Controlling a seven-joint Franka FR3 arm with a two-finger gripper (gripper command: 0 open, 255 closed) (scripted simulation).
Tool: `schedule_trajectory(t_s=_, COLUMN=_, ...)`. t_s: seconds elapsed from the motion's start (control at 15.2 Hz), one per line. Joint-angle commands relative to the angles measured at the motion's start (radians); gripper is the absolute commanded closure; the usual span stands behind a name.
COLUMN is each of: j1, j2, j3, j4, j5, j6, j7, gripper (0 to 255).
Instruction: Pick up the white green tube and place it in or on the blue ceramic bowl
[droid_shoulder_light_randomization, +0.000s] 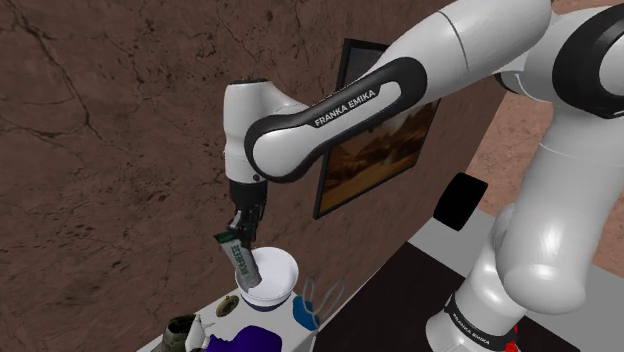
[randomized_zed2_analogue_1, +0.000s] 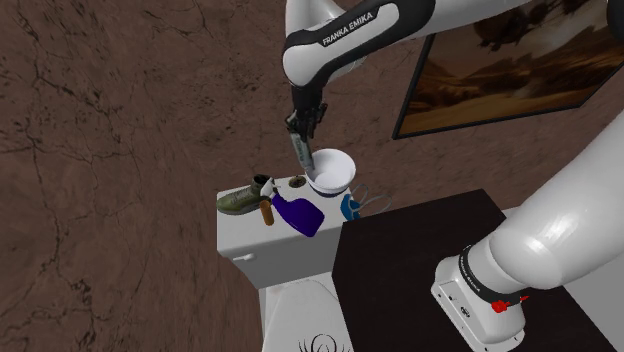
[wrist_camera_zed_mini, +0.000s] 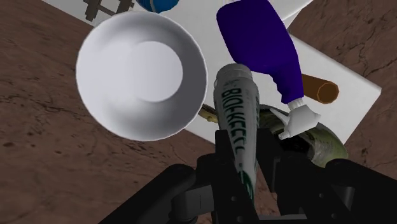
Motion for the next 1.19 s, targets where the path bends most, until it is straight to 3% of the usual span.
schedule_trajectory(t_s=0.0, j1=-0.027, j2=-0.042, j3=-0.016, j4=-0.030, j5=0.019, j6=-0.011, j7=-0.055, gripper=255)
schedule_trajectory(t_s=0.46, j1=-0.115, j2=-0.187, j3=-0.101, j4=-0.120, j5=0.064, j6=-0.071, j7=-0.251, gripper=255)
schedule_trajectory(t_s=1.12, j1=-0.112, j2=-0.109, j3=-0.097, j4=-0.180, j5=0.045, j6=0.065, j7=-0.241, gripper=255)
